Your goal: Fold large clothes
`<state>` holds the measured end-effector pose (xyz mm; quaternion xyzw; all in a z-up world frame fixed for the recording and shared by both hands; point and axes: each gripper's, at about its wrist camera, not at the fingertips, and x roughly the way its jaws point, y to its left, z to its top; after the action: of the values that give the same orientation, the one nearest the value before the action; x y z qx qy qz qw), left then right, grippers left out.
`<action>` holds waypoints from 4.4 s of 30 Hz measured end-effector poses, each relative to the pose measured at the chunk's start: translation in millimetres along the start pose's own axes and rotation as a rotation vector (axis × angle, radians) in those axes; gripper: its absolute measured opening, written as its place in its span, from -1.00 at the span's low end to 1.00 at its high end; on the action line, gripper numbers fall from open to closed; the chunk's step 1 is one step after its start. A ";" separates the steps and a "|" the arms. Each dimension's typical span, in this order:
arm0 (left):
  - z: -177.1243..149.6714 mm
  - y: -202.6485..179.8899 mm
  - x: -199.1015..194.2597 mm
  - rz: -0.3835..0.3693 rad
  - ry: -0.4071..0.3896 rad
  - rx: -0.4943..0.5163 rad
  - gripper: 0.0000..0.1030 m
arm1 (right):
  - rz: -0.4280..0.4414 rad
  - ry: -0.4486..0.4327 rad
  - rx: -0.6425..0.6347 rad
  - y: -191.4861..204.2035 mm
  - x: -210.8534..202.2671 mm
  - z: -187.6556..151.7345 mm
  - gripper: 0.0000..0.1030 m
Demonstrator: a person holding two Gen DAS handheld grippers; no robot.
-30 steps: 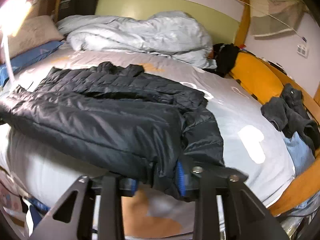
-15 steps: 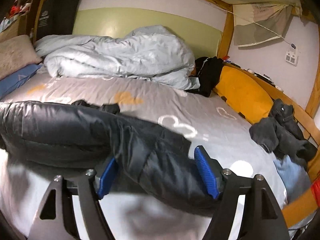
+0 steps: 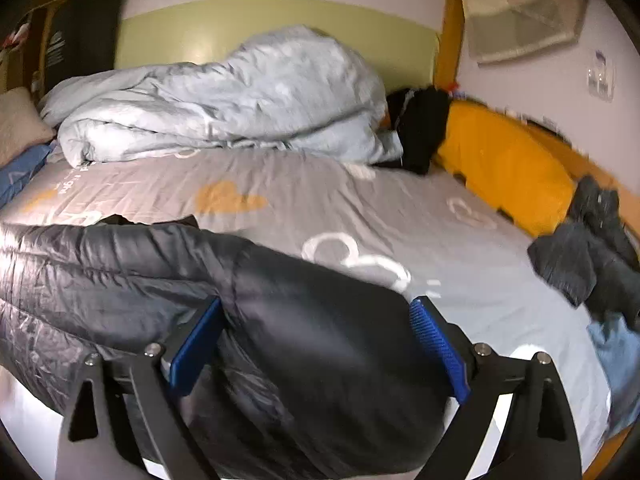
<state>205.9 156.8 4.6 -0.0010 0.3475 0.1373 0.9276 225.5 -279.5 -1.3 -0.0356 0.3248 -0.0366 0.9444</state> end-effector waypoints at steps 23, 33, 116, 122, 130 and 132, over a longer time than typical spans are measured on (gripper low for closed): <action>24.9 5.1 14.6 -0.250 0.002 -0.096 -0.93 | 0.082 0.096 0.105 -25.5 25.3 8.5 -0.85; 21.1 -13.1 46.1 -0.158 0.047 -0.033 -0.91 | 0.051 0.203 0.141 -29.2 58.6 7.6 -0.78; 0.4 -61.2 -26.5 -0.228 -0.016 0.054 -0.01 | 0.495 0.215 0.045 120.2 33.2 5.6 -0.74; -0.3 -61.9 -27.4 -0.243 -0.003 0.056 -0.01 | 0.469 0.303 0.022 138.4 74.4 2.9 -0.74; 1.3 -62.1 -17.4 -0.225 0.016 0.046 0.00 | 0.477 0.334 0.069 136.5 93.5 -1.9 -0.80; 1.0 -62.1 -15.3 -0.226 0.022 0.043 0.00 | 0.460 0.294 0.082 135.4 90.3 4.4 -0.78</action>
<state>211.4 93.2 9.4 -0.0219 0.3581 0.0241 0.9331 305.4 -152.9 -65.3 0.0828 0.4562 0.1608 0.8713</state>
